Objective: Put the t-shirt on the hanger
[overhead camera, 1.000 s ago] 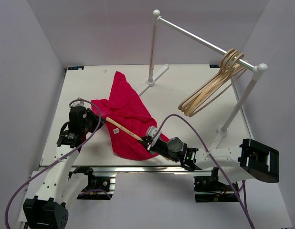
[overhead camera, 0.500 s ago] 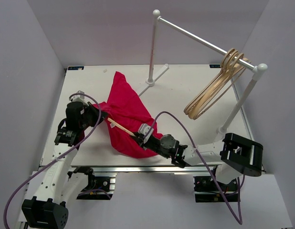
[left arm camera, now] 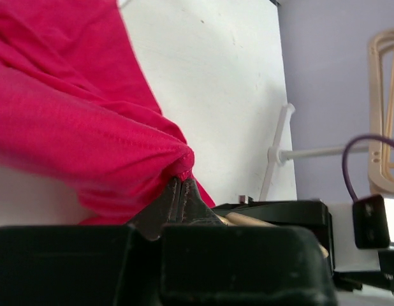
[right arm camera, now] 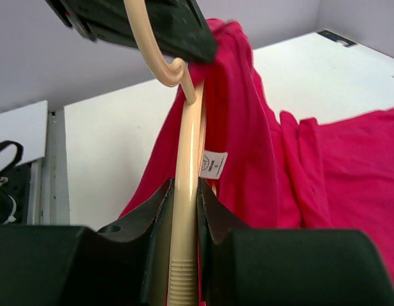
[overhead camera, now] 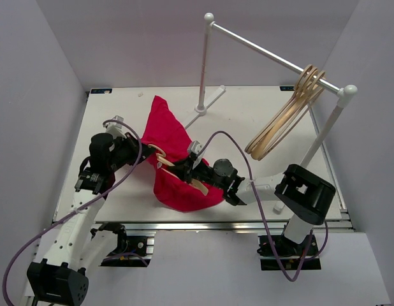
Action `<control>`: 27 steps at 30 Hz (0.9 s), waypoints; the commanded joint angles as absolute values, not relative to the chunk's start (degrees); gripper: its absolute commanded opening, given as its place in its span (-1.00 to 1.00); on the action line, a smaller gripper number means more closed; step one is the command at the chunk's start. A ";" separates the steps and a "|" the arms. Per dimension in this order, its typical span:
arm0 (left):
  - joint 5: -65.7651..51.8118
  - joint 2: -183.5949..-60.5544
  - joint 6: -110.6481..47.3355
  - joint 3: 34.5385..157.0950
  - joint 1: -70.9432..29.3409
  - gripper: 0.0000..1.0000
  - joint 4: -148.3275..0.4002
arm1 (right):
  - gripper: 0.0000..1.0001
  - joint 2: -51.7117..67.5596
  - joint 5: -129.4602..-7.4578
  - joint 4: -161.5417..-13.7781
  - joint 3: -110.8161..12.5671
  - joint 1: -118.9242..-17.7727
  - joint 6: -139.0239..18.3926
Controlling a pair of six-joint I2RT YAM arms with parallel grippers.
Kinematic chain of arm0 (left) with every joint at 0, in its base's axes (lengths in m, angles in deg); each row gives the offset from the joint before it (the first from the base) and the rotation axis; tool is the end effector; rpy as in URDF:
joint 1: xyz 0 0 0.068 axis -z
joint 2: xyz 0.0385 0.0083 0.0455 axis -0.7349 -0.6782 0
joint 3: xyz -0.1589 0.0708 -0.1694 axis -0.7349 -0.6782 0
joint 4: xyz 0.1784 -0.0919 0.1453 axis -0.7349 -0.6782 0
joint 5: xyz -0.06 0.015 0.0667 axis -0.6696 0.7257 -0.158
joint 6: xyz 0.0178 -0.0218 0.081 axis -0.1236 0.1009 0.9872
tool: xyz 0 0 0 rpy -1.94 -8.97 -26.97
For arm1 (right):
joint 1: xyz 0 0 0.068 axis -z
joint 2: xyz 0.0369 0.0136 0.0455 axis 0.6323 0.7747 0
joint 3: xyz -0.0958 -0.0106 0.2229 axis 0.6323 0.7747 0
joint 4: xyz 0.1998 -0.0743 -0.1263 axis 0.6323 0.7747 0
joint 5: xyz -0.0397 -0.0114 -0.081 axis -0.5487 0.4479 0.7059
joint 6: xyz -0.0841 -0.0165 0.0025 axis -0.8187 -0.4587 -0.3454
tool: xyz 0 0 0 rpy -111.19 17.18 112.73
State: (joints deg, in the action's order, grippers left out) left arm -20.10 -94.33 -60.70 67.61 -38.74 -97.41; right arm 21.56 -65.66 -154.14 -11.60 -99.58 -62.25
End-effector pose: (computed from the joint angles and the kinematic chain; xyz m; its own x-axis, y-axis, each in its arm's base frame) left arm 0.2211 -0.0611 0.2695 -0.6206 -0.5197 -0.5871 0.0806 0.7025 -0.7071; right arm 0.1742 0.3189 0.2104 0.0023 0.1754 -0.9845 -0.9107 0.4070 0.0703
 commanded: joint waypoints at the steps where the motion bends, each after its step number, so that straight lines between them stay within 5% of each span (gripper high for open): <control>1: -24.82 -95.79 -59.63 68.47 -35.36 -1.00 -91.89 | -1.00 24.39 -75.74 -163.66 -16.72 -99.08 -57.29; 5: -23.77 -99.66 -58.05 70.75 -30.52 -0.97 -91.71 | -1.00 26.25 -75.41 -167.17 -16.74 -98.90 -55.18; 8: -23.15 -101.25 -56.56 72.42 -28.84 -0.49 -93.73 | -1.00 25.81 -73.83 -171.83 -14.11 -96.97 -51.07; 9: -21.84 -100.99 -56.20 72.77 -28.84 -0.05 -95.21 | -1.00 25.46 -73.65 -174.54 -13.14 -96.44 -50.35; 10: -20.96 -100.11 -55.76 73.30 -28.84 0.60 -95.92 | -1.00 24.85 -72.87 -175.78 -12.00 -95.31 -49.65; 11: -20.34 -99.50 -54.98 74.35 -28.84 0.96 -96.54 | -1.00 24.67 -72.77 -177.01 -10.42 -94.86 -48.60; 21: -17.25 -98.61 -49.97 89.19 -28.84 0.96 -100.34 | -1.00 19.48 -72.95 -177.46 -6.63 -91.52 -47.98; 27: -19.44 -103.43 -31.80 101.76 -28.84 0.96 -103.31 | -1.00 15.20 -76.28 -177.65 -5.84 -89.06 -43.93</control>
